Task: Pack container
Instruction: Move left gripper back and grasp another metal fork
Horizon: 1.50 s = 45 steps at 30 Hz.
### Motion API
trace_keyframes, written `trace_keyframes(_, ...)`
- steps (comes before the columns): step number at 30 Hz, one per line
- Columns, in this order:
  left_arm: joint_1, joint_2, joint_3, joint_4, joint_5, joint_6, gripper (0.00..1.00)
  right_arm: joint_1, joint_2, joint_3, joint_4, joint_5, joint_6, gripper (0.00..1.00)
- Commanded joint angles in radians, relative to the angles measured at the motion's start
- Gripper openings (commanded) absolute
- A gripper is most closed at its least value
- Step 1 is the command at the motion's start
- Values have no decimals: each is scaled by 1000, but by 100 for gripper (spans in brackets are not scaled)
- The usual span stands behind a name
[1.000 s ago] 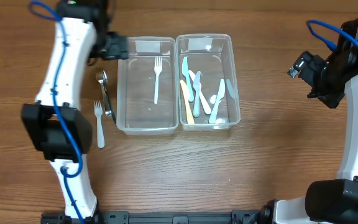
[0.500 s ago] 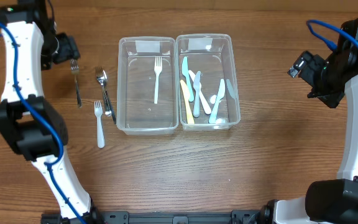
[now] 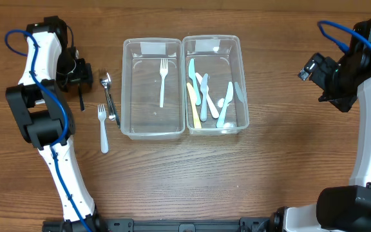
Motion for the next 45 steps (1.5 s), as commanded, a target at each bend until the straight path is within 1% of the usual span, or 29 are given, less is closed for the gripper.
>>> trace_keyframes(1, -2, 30, -3, 3, 12, 31, 70, 2, -2, -5, 5, -2, 5, 100)
trace_keyframes(3, -2, 31, -3, 5, 12, 31, 61, 2, -2, -5, 5, -2, 5, 100)
trace_keyframes(4, -2, 31, -3, 7, 12, 31, 52, 2, -2, -5, 5, -2, 5, 100)
trace_keyframes(5, -2, 31, -3, 8, 11, 31, 47, 2, -2, -5, 5, -2, 5, 100)
trace_keyframes(6, -2, 31, -3, 12, 11, 30, 39, 2, -2, -5, 5, -2, 5, 100)
trace_keyframes(9, -2, 31, -3, 19, 11, 30, 27, 2, -2, -5, 5, -2, 5, 100)
trace_keyframes(13, -2, 34, -3, 24, 11, 31, 27, 2, -2, -5, 4, -2, 5, 100)
trace_keyframes(15, -2, 36, -3, 31, 8, 30, 30, 2, -2, -5, 4, -2, 5, 100)
trace_keyframes(18, -2, 36, -3, 42, -6, 19, 32, 2, -2, -5, 3, -2, 5, 100)
trace_keyframes(26, -2, 36, -3, 74, -7, 20, 31, 2, -2, -5, -10, -2, 5, 100)
trace_keyframes(29, -2, 36, -3, 82, -7, 20, 27, 2, -2, -5, -11, -2, 5, 100)
trace_keyframes(30, -2, 36, -3, 83, -8, 20, 23, 2, -2, -5, -13, -2, 5, 100)
trace_keyframes(32, -2, 38, -4, 86, -20, 20, 11, 2, -2, -5, -14, -2, 5, 100)
trace_keyframes(33, -2, 40, -4, 86, -34, 20, 11, 2, -2, -5, -15, -2, 5, 100)
trace_keyframes(35, -2, 43, -10, 87, -51, 20, 14, 2, -2, -5, -18, -2, 5, 100)
trace_keyframes(37, -2, 45, -20, 87, -56, 20, 22, 2, -2, -5, -19, -2, 5, 100)
trace_keyframes(44, -2, 50, -24, 79, -55, 20, 25, 2, -2, -5, -19, -2, 5, 100)
trace_keyframes(45, -2, 50, -24, 77, -55, 20, 29, 2, -2, -5, -19, -2, 5, 100)
